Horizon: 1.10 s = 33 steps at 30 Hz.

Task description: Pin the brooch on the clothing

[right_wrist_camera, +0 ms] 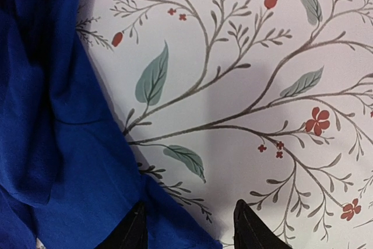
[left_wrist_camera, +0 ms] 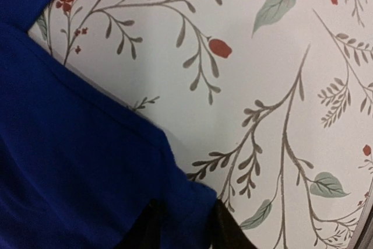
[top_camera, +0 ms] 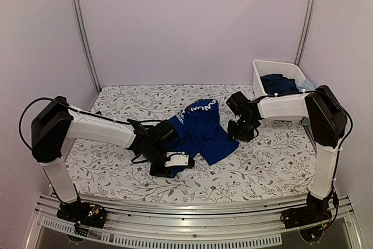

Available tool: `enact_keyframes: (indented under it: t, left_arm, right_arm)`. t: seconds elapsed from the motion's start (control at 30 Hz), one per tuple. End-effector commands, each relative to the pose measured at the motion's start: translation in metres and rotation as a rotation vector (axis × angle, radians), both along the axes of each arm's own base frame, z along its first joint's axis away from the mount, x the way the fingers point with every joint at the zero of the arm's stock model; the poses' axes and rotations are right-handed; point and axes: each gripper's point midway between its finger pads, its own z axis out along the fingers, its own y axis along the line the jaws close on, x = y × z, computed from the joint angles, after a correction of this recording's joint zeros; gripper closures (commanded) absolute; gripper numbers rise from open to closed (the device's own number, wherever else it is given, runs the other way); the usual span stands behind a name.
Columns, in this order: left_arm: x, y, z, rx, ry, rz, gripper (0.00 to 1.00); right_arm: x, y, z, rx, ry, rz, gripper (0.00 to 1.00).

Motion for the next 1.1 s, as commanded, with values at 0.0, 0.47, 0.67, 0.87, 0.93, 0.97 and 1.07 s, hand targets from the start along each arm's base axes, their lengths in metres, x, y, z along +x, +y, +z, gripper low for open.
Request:
enact_keyframes:
  t: [0.0, 0.47, 0.67, 0.87, 0.93, 0.97, 1.07]
  left_arm:
    - [0.006, 0.031, -0.019, 0.108, -0.029, 0.043, 0.99]
    - [0.036, 0.033, 0.027, -0.009, -0.051, 0.156, 1.0]
    - [0.037, 0.037, 0.033, -0.02, -0.027, 0.162, 1.0]
    - [0.048, 0.042, 0.047, -0.04, -0.023, 0.205, 1.0]
    - [0.047, 0.043, 0.044, -0.031, -0.019, 0.195, 1.0]
    - [0.047, 0.044, 0.043, -0.025, -0.019, 0.196, 1.0]
    - [0.049, 0.045, 0.041, -0.011, -0.022, 0.2, 1.0]
  right_arm:
    - [0.026, 0.03, 0.046, 0.072, -0.14, 0.062, 0.52]
    - [0.049, 0.118, 0.037, 0.339, -0.186, 0.158, 0.53]
    - [0.054, 0.114, 0.011, 0.268, -0.13, 0.125, 0.56]
    - [0.054, 0.081, 0.022, 0.133, -0.171, 0.046, 0.55]
    - [0.049, 0.073, 0.024, 0.118, -0.175, 0.03, 0.55]
    - [0.047, 0.071, 0.026, 0.119, -0.177, 0.023, 0.55]
    - [0.037, 0.071, 0.022, 0.129, -0.163, 0.016, 0.55]
